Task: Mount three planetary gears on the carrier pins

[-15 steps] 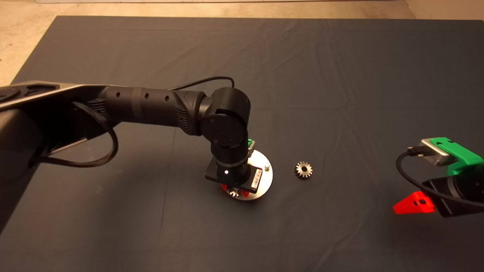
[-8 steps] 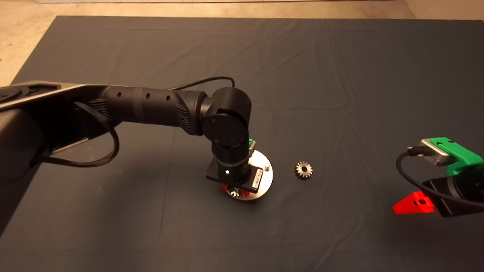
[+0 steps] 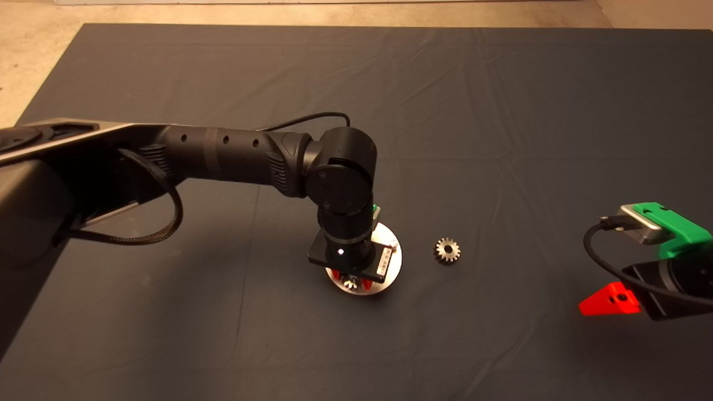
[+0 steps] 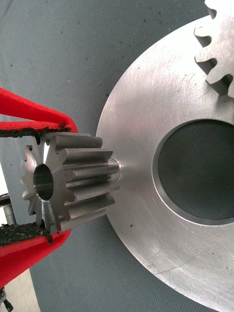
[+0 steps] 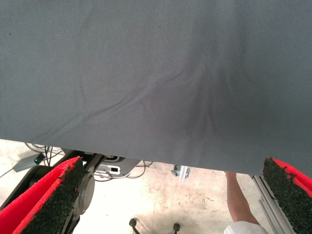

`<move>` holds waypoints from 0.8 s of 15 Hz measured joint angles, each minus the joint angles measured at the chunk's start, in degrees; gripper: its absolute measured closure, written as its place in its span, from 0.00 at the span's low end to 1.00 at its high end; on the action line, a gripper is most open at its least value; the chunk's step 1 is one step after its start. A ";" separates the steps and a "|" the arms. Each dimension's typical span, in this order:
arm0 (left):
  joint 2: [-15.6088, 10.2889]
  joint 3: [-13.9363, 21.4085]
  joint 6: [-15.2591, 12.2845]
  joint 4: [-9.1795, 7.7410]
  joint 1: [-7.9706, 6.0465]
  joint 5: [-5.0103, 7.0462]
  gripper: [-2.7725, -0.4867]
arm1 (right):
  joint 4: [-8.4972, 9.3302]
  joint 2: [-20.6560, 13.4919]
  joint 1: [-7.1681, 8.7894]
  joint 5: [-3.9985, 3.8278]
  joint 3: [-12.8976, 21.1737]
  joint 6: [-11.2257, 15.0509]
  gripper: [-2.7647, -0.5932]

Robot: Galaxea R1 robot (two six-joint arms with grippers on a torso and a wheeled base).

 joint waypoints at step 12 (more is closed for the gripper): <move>-1.22 0.50 0.00 -0.10 0.02 -0.48 0.85 | 0.00 -0.02 0.00 -0.01 0.00 0.00 0.01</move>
